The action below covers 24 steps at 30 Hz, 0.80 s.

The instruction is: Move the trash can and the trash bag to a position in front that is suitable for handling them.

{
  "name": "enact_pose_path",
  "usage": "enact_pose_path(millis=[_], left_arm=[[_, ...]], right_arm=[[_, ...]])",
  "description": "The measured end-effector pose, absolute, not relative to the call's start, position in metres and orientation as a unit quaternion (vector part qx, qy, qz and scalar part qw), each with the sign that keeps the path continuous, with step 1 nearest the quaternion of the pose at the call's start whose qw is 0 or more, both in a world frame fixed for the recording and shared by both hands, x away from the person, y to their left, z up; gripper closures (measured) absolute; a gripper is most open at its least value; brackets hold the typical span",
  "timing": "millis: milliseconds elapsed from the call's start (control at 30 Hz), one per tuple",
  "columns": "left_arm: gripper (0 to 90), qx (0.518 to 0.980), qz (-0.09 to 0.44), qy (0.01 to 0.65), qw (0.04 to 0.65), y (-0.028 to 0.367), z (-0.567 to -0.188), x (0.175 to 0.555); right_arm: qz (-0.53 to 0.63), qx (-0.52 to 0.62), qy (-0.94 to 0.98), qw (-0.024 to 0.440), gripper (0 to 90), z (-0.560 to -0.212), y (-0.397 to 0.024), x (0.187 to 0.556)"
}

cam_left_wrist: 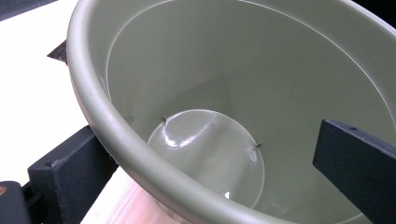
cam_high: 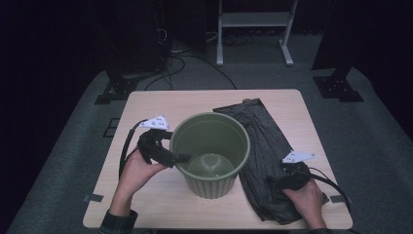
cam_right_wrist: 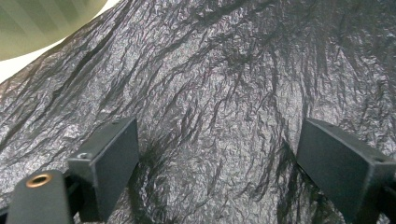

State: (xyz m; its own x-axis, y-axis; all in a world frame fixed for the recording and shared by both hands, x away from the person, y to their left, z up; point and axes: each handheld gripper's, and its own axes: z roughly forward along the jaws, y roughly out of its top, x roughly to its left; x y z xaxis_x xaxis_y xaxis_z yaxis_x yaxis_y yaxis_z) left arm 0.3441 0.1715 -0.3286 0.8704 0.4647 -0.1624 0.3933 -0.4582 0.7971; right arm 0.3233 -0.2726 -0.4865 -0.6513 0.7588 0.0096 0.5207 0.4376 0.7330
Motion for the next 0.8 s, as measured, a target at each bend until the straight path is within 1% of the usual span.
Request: enact_pose_path(millis=[467,800], left_arm=[[0.0,0.844,0.069,0.264,0.462,0.182,-0.309,0.353],[0.0,0.829,0.101,0.28,0.473,0.206,-0.301,0.338]], right_arm=[[0.366,0.386,0.831,0.164,12.0,-0.486,-0.273,0.323],[0.366,0.386,0.831,0.164,12.0,-0.486,-0.273,0.323]])
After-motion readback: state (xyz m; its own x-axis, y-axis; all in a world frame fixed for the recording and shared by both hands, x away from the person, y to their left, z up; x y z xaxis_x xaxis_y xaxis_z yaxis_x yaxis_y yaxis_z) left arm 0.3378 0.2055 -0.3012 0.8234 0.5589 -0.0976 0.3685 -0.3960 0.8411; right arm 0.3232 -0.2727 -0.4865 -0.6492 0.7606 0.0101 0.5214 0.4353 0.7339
